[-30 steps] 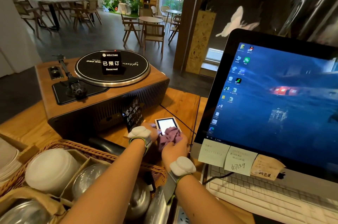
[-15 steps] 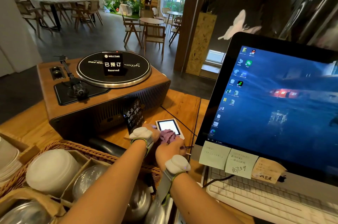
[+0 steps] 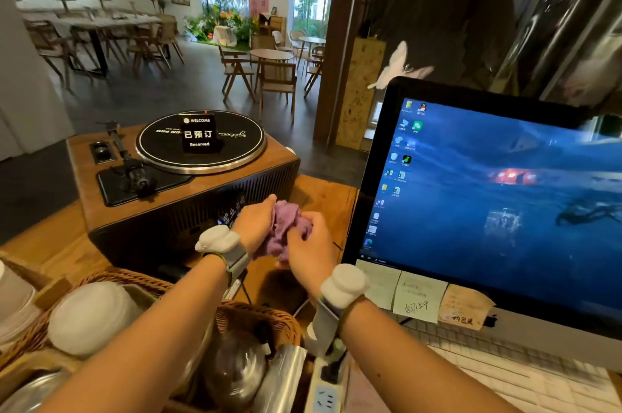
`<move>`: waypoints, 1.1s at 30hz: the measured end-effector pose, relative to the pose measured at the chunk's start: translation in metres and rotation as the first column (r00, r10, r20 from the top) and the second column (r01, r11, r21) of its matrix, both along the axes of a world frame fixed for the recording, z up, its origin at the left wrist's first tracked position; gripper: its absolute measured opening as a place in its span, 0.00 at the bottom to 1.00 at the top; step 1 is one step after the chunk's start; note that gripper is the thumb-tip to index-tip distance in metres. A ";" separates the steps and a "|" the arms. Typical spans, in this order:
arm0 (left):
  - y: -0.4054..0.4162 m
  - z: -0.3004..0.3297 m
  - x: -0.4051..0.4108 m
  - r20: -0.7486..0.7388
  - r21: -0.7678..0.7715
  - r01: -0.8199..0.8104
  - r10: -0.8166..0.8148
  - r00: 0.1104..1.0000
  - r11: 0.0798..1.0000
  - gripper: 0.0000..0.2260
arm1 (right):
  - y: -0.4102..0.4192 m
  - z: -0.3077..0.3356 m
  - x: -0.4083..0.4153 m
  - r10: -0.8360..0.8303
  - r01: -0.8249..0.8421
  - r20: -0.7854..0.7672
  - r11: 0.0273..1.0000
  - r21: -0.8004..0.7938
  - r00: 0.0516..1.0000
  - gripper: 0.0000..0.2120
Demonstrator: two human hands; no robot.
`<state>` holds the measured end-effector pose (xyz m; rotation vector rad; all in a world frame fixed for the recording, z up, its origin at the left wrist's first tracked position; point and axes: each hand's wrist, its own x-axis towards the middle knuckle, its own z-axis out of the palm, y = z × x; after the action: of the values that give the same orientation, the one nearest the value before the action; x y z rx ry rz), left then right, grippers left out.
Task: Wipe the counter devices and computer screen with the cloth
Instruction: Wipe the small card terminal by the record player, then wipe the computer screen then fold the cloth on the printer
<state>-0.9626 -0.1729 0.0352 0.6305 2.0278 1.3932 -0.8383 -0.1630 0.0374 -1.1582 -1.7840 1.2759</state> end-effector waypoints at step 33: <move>0.032 0.144 0.133 -0.206 0.300 0.193 -0.134 0.969 0.934 0.18 | 0.102 0.195 0.149 -0.228 0.360 -0.287 0.416 0.835 0.930 0.10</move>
<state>-0.8296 -0.1408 0.1791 1.0788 1.8457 1.6253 -0.6890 -0.0605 0.2324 -0.6706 -1.6536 0.0730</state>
